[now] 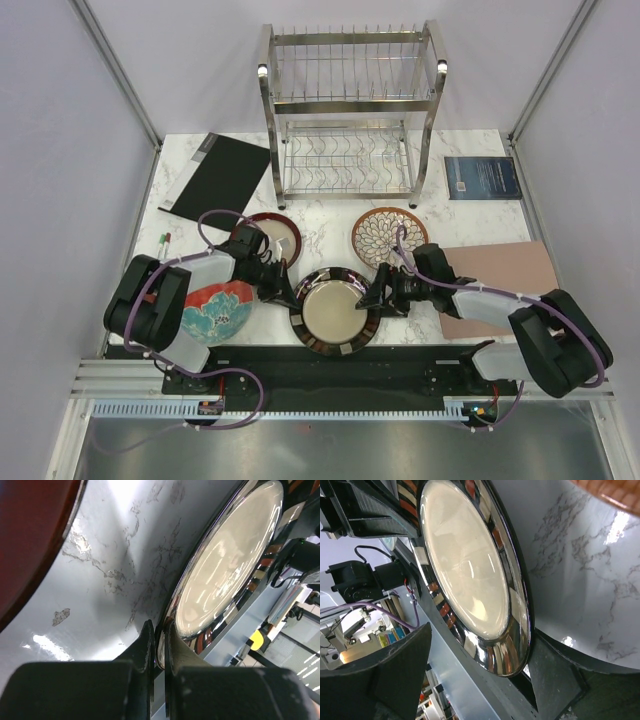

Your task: Load the plates into the dish rack

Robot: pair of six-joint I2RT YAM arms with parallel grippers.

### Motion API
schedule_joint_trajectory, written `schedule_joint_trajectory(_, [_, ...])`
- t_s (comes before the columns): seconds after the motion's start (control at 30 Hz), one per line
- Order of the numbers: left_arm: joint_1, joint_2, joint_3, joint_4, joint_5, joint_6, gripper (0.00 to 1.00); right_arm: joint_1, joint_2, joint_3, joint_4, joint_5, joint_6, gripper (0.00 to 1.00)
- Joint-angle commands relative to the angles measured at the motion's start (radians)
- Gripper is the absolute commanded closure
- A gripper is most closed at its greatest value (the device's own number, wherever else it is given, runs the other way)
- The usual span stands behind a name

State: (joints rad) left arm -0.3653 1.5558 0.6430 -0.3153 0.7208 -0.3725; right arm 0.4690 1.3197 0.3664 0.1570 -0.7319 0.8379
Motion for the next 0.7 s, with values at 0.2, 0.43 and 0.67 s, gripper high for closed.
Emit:
schedule_joint_trajectory(0.2, [-0.089, -0.019, 0.014, -0.005, -0.087, 0.060, 0.98, 0.039, -0.079, 0.227, 0.153, -0.084, -0.030, 0.24])
schedule_joint_trajectory(0.43, [-0.092, 0.016, 0.080, -0.050, -0.043, 0.106, 0.98, 0.040, -0.083, 0.289, 0.161, -0.141, -0.040, 0.29])
schedule_joint_trajectory(0.67, [-0.063, -0.043, -0.009, 0.051, 0.315, 0.145, 0.97, 0.040, -0.105, 0.189, 0.115, -0.161, -0.126, 0.30])
